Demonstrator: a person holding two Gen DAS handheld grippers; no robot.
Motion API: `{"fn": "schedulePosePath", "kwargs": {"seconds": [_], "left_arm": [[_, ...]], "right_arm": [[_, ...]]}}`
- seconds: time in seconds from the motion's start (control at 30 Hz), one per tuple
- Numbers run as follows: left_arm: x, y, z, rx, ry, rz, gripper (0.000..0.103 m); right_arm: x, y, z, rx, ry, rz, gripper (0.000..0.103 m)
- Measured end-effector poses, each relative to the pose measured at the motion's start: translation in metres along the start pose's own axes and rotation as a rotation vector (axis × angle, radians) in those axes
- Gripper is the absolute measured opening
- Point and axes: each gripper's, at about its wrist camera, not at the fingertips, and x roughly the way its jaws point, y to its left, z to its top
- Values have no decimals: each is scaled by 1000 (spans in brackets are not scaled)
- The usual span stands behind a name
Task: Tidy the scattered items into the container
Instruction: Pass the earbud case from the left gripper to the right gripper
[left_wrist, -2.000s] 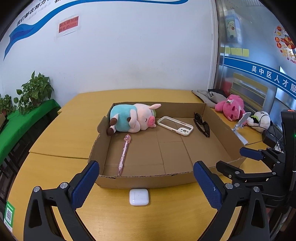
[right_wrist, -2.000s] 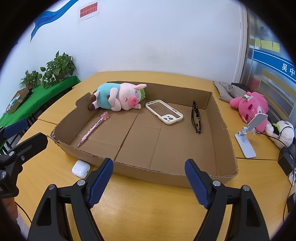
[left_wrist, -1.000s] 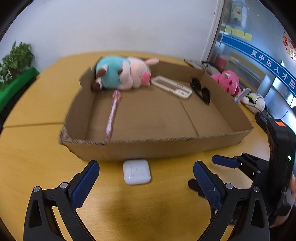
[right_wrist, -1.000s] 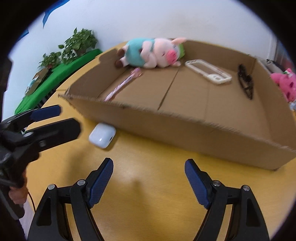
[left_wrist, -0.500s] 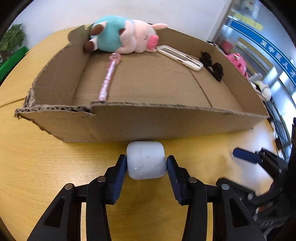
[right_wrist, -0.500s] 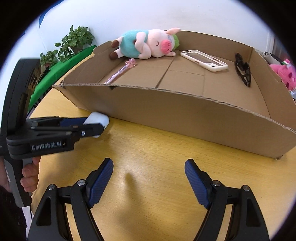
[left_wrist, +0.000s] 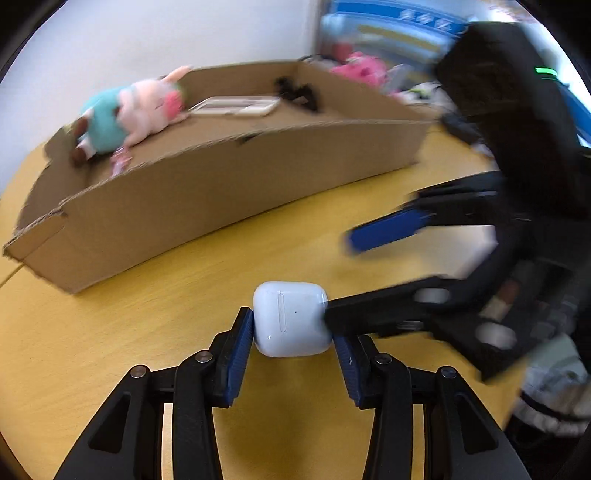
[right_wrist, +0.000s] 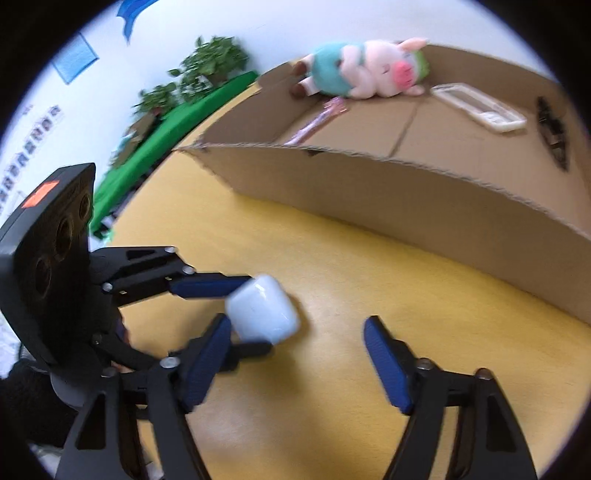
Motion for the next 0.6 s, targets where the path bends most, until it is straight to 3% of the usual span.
{"fn": "schedulePosePath", "kwargs": {"seconds": [0.1,0.13,0.33,0.6], "left_arm": [[-7,-18,1,102,-15,-6,47],[-7,-23,2,129,-16,1,47],[-10,-33,8,184,-35,-1,47],[-41,-42,47,274,-133,70,47]], "right_arm": [[3,7,1,-42,47,68,53],[4,11,1,-63,60,81,44],[-5,17,1,-83,71,54,42],[-46,32,31,-177,-11,-42,41]]}}
